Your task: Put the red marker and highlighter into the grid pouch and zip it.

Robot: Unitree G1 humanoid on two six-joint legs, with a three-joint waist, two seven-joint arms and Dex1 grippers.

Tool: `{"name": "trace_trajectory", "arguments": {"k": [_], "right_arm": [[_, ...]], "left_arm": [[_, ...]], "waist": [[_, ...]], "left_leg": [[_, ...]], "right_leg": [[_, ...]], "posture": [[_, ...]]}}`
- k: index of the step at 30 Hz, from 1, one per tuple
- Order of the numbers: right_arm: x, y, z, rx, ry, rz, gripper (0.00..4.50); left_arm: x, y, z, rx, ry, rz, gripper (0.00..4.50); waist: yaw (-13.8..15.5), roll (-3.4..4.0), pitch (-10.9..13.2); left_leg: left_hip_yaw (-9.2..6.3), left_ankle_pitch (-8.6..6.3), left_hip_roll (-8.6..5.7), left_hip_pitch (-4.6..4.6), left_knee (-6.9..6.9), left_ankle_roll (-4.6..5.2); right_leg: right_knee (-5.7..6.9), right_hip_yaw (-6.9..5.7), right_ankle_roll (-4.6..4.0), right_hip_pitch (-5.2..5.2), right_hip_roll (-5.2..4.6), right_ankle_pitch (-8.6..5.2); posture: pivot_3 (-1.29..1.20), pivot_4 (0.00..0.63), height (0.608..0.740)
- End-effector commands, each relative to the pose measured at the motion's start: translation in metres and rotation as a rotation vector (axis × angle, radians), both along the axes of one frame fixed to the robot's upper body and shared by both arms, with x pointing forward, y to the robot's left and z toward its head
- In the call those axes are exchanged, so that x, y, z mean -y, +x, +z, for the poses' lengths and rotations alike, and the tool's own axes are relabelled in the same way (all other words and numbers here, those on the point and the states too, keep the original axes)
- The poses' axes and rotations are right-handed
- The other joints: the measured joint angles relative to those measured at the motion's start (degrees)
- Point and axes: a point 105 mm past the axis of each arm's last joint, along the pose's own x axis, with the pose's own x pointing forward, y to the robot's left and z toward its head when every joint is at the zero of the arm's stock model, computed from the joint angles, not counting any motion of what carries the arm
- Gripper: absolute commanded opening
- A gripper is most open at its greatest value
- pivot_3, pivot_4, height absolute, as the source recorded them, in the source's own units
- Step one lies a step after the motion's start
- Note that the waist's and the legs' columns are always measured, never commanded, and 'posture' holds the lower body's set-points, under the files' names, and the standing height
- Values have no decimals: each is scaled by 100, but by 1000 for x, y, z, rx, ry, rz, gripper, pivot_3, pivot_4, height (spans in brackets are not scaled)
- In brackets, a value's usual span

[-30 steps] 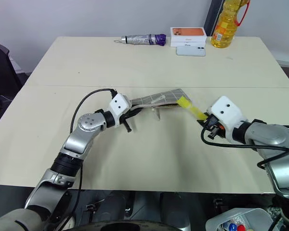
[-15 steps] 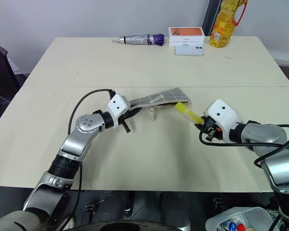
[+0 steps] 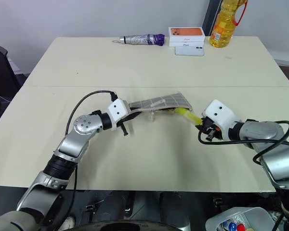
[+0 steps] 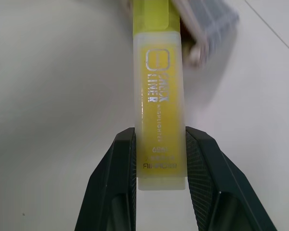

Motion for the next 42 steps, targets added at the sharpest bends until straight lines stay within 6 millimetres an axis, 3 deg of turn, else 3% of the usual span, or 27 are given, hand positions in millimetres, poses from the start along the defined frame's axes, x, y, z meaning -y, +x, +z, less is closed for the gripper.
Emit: {"name": "trace_trajectory", "arguments": {"k": [1,9,13,16,20,25,28,32,35,42], "right_arm": [[-11,-1,8,16,-43,63,846],[-50,2,7,11,-111,228,846],[-54,4,9,14,-118,254,846],[-53,5,18,33,-107,253,2369],[-54,1,49,119,-58,276,4351],[-51,-7,94,220,51,291,4351],[-51,-7,103,230,132,272,4351],[-59,-7,82,170,194,253,4351],[-74,5,63,161,292,196,4351],[-91,41,54,181,512,1,4351]], "left_arm": [[8,-7,13,98,20,-60,0],[15,-18,9,156,88,-154,0],[13,-17,8,155,91,-151,0],[9,-15,8,141,86,-126,0],[3,-9,10,73,16,-65,0],[0,4,24,-98,-189,47,0],[1,11,33,-193,-293,90,0],[8,19,46,-327,-419,119,0],[13,23,57,-388,-502,121,0],[20,21,63,-419,-533,111,0]], "waist": [[0,0,0],[-9,1,0],[6,1,0],[1,1,0],[-1,1,1],[-2,1,1],[1,0,1],[0,-2,2],[-18,-2,2],[-26,-1,2]], "left_leg": [[0,0,0,0,0,0],[0,0,1,0,-2,0],[-1,0,1,-2,-2,0],[-1,0,0,-4,0,0],[-3,0,0,-4,-2,0],[-4,-1,2,-4,-2,1],[-4,-1,1,-4,0,1],[-4,-1,1,-5,2,1],[-4,-1,1,-6,2,1],[-1,2,2,-6,1,-4]], "right_leg": [[0,0,0,-1,0,0],[-1,1,0,-5,0,0],[-1,1,0,-5,-2,0],[-2,1,0,-6,-2,0],[-2,0,0,-7,-1,0],[-1,-1,0,-7,0,0],[-1,-1,0,-4,0,0],[-1,-1,0,-4,0,0],[0,-1,0,-6,0,0],[9,3,0,-14,2,0]], "posture": [[0,150,740],[0,150,740],[0,150,740],[0,150,740],[0,150,740],[0,150,740],[0,150,740],[0,150,740],[0,150,740],[0,150,740]]}}
